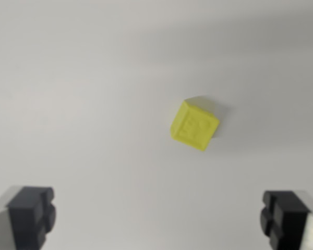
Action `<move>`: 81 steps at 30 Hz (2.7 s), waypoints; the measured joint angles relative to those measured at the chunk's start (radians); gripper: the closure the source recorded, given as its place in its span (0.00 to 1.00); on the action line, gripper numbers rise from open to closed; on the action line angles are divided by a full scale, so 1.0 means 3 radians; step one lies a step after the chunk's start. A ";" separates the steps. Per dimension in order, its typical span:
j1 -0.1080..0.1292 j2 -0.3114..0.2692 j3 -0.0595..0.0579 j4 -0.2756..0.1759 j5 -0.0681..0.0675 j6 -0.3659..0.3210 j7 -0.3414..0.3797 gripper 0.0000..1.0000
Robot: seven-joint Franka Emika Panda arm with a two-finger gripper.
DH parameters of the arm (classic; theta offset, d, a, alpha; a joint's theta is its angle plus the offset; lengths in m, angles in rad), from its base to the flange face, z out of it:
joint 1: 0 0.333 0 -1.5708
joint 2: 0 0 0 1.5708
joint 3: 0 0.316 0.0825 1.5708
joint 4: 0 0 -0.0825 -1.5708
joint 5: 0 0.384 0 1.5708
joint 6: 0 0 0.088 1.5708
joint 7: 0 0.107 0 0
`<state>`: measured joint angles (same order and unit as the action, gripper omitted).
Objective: Pick yellow cube
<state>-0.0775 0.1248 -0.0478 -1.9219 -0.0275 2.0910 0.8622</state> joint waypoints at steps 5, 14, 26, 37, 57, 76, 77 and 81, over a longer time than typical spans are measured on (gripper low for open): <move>-0.0002 -0.0001 0.0000 -0.0003 0.0000 -0.0001 0.0005 0.00; -0.0028 0.0023 -0.0001 -0.0125 0.0004 0.0135 0.0076 0.00; -0.0066 0.0094 -0.0001 -0.0297 0.0015 0.0362 0.0170 0.00; -0.0101 0.0178 -0.0001 -0.0435 0.0028 0.0567 0.0254 0.00; -0.0165 0.0374 -0.0001 -0.0634 0.0060 0.0935 0.0397 0.00; -0.0224 0.0613 -0.0001 -0.0761 0.0102 0.1277 0.0520 0.00; -0.0227 0.0628 -0.0001 -0.0766 0.0105 0.1294 0.0526 0.00; -0.0240 0.0684 -0.0001 -0.0785 0.0116 0.1364 0.0550 0.00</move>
<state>-0.1495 0.3298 -0.0480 -2.1574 0.0074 2.5003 1.0273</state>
